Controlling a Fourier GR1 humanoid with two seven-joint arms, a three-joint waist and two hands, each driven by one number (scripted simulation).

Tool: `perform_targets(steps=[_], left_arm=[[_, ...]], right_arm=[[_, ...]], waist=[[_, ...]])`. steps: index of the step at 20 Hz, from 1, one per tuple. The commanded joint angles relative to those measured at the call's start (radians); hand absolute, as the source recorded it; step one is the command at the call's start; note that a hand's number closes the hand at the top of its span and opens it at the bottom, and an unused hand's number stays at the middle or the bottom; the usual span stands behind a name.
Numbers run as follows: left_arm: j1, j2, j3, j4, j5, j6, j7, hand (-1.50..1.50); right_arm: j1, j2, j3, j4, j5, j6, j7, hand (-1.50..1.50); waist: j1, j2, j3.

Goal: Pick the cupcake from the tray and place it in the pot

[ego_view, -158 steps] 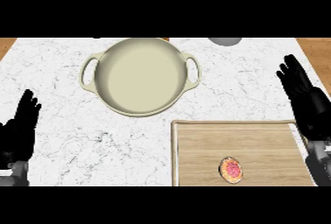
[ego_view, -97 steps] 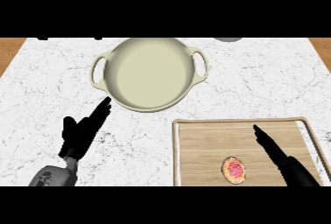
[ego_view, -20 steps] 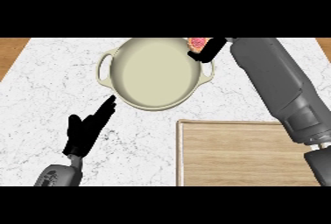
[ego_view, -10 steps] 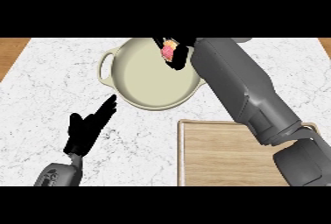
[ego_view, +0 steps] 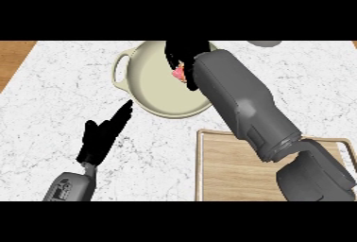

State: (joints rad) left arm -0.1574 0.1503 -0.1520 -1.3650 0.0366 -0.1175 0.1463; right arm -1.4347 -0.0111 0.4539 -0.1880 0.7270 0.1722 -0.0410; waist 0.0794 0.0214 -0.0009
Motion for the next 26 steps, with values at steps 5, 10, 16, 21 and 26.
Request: perform_targets(steps=[5,10,16,21,26], left_arm=[[0.001,0.007,-0.003,0.030,-0.006,-0.024,-0.007,0.00],[0.004,-0.020,-0.019,0.013,-0.013,-0.004,0.004,0.00],[0.014,0.007,0.017,0.027,-0.003,-0.010,-0.013,0.00],[0.014,-0.002,0.024,0.002,0.001,0.005,0.023,0.00],[0.079,-0.002,0.009,-0.017,-0.005,-0.010,-0.011,0.00]], right_arm=[[0.069,0.011,-0.067,-0.066,-0.125,0.028,0.011,-1.50],[0.114,0.011,-0.250,-0.161,-0.331,-0.117,-0.069,-1.50],[0.067,0.011,-0.442,-0.183,-0.514,-0.264,-0.043,-1.50],[0.075,-0.067,-0.554,-0.180,-0.590,-0.273,-0.140,-1.50],[0.085,-0.165,-0.637,-0.131,-0.657,-0.175,-0.208,-1.50]], waist=[[0.026,0.009,0.000],[0.020,0.004,0.002],[-0.008,-0.001,0.001],[-0.037,-0.005,0.001],[-0.033,-0.005,0.001]])
